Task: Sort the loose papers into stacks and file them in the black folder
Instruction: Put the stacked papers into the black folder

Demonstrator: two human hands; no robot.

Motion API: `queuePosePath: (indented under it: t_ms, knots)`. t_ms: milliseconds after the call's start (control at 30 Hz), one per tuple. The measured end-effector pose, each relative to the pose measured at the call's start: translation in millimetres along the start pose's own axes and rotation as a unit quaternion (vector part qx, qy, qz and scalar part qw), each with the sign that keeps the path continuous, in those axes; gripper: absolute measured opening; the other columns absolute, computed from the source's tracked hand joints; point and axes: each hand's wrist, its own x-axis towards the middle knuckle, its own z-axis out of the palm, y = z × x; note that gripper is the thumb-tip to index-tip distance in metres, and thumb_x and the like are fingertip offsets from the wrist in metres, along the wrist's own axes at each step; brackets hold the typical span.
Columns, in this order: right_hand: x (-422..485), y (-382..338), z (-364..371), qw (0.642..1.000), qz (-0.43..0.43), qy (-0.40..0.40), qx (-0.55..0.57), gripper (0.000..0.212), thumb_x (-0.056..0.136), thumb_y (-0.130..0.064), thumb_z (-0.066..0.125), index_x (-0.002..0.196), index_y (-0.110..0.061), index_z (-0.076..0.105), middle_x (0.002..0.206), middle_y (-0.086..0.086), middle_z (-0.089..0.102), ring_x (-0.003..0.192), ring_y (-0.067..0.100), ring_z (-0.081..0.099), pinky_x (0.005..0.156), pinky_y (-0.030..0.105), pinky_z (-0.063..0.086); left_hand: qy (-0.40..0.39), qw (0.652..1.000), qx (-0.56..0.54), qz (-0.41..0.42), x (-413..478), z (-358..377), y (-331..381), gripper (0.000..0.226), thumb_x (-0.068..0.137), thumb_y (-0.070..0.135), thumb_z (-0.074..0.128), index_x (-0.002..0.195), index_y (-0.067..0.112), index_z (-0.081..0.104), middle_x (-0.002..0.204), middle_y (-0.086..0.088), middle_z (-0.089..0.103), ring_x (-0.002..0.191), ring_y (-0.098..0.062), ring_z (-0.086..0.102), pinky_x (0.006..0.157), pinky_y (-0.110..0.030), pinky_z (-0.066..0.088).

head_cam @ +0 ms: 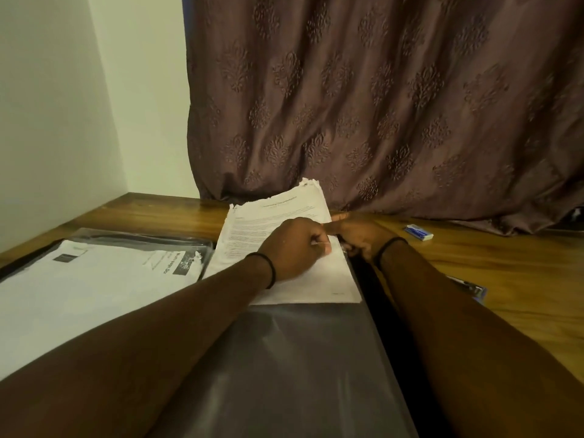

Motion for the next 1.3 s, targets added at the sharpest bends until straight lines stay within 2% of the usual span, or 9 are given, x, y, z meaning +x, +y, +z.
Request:
queuePosePath:
  t_ms: [100,300,433,533,633,833,1067,1167,1300]
  knots:
    - [-3.8,-2.5,-2.8,0.999,0.005,-0.043,-0.001,0.024,0.096,-0.017,0.059,0.072,-0.015,0.063,0.047,-0.002,0.049,0.035,0.004,0.029,0.035,0.014,0.016,0.049,0.999,-0.009,-0.015,1.3,-2.9,0.5,0.011,0.085,0.017,0.070,0.074,0.018,0.073,0.081,0.003,0.070,0.079,-0.014,0.062,0.081,-0.033,0.051]
    - [-2.7,-1.0,-15.5,0.993,0.061,-0.095,-0.018,0.012,0.092,-0.021,0.060,0.084,-0.013,0.064,0.064,0.002,0.045,0.050,0.010,0.027,0.038,0.017,0.018,0.022,0.999,0.016,-0.032,-2.7,-7.6,-2.6,0.016,0.082,0.030,0.075,0.070,0.027,0.066,0.079,0.004,0.069,0.074,-0.012,0.060,0.071,-0.026,0.047]
    - [5.0,5.8,1.8,0.999,0.025,0.029,0.003,0.024,0.092,-0.024,0.065,0.082,-0.001,0.067,0.061,0.009,0.058,0.047,0.015,0.044,0.043,0.021,0.033,-0.035,0.999,0.019,-0.035,-5.1,-17.9,-7.3,0.015,0.083,0.033,0.074,0.072,0.025,0.068,0.076,0.008,0.068,0.073,-0.008,0.058,0.070,-0.024,0.046]
    - [13.0,11.9,13.8,0.989,-0.024,0.139,-0.035,0.033,0.088,-0.021,0.072,0.094,0.011,0.069,0.085,0.021,0.069,0.067,0.022,0.058,0.062,0.028,0.046,-0.065,0.997,0.030,-0.038,-4.7,-25.9,-12.0,0.022,0.084,0.034,0.073,0.065,0.027,0.065,0.067,0.011,0.065,0.068,-0.007,0.058,0.068,-0.024,0.047]
    - [7.4,8.9,10.2,0.996,-0.027,0.090,0.000,0.033,0.090,-0.016,0.070,0.108,0.011,0.067,0.095,0.025,0.069,0.056,0.014,0.052,0.047,0.019,0.043,-0.058,0.997,0.023,-0.039,-3.8,-31.4,-15.9,0.025,0.083,0.031,0.075,0.061,0.030,0.064,0.064,0.013,0.064,0.066,-0.006,0.058,0.066,-0.019,0.043]
    - [-12.4,-0.8,-8.9,0.997,0.001,-0.075,-0.005,0.025,0.096,-0.016,0.061,0.113,0.001,0.066,0.062,-0.002,0.057,0.044,0.004,0.033,0.041,0.017,0.021,-0.043,0.998,0.041,-0.012,-4.9,-26.2,-13.2,0.022,0.082,0.030,0.076,0.064,0.031,0.064,0.064,0.016,0.061,0.067,-0.006,0.057,0.066,-0.016,0.038]
    - [4.5,8.1,4.9,0.998,-0.001,0.029,0.047,0.026,0.093,-0.018,0.066,0.105,0.005,0.065,0.063,0.010,0.050,0.036,0.006,0.035,0.034,0.016,0.023,-0.101,0.993,0.041,-0.039,-0.9,-48.1,-21.4,0.016,0.081,0.032,0.077,0.070,0.021,0.071,0.069,0.009,0.068,0.065,-0.003,0.058,0.068,-0.020,0.046]
    - [1.9,6.1,-3.5,0.999,0.000,-0.033,0.035,0.034,0.095,-0.017,0.062,0.118,0.008,0.062,0.064,0.005,0.057,0.040,0.005,0.032,0.035,0.016,0.020,-0.140,0.987,0.043,-0.063,-4.2,-62.3,-31.1,0.016,0.079,0.030,0.079,0.072,0.017,0.072,0.063,0.013,0.066,0.058,0.003,0.055,0.064,-0.014,0.043]
    - [-5.5,-3.6,-12.5,0.990,0.027,-0.137,-0.013,0.031,0.098,-0.015,0.056,0.126,-0.002,0.061,0.086,0.003,0.068,0.042,0.004,0.033,0.037,0.014,0.021,-0.117,0.991,0.043,-0.041,-6.3,-56.3,-33.5,0.016,0.080,0.025,0.079,0.071,0.014,0.072,0.062,0.011,0.064,0.056,0.004,0.052,0.064,-0.016,0.042]
